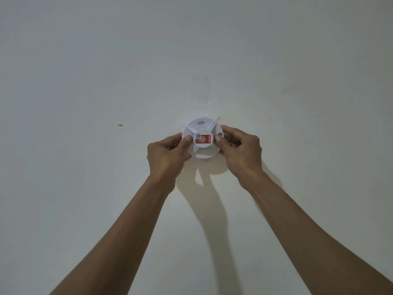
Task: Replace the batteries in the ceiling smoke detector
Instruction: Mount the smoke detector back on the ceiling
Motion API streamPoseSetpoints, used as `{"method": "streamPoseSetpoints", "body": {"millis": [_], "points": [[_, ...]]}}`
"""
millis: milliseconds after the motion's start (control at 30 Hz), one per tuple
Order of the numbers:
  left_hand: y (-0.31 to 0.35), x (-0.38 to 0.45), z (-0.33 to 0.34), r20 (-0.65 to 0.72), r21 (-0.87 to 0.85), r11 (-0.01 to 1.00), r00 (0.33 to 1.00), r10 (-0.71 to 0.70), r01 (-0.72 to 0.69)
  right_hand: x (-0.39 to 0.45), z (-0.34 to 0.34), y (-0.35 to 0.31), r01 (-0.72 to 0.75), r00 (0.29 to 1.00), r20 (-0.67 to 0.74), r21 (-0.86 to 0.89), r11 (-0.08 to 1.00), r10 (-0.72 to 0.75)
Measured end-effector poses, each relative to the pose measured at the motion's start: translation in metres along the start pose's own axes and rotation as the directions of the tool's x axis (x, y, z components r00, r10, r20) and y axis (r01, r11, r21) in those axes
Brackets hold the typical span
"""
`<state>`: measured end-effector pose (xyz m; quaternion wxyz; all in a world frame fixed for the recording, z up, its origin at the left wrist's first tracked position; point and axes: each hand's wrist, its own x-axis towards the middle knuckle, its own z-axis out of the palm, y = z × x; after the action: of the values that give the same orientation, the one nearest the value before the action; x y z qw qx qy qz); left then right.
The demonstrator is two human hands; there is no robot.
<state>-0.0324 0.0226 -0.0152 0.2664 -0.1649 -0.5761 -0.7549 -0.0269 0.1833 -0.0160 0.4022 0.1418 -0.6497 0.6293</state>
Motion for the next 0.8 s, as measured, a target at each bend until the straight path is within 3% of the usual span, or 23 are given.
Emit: {"method": "streamPoseSetpoints", "body": {"millis": [800], "points": [[-0.0083, -0.0013, -0.0021, -0.036, -0.079, 0.997, 0.999, 0.004, -0.007, -0.0058, 0.002, -0.0016, 0.04, 0.999, -0.026, -0.087, 0.995, -0.043]]}}
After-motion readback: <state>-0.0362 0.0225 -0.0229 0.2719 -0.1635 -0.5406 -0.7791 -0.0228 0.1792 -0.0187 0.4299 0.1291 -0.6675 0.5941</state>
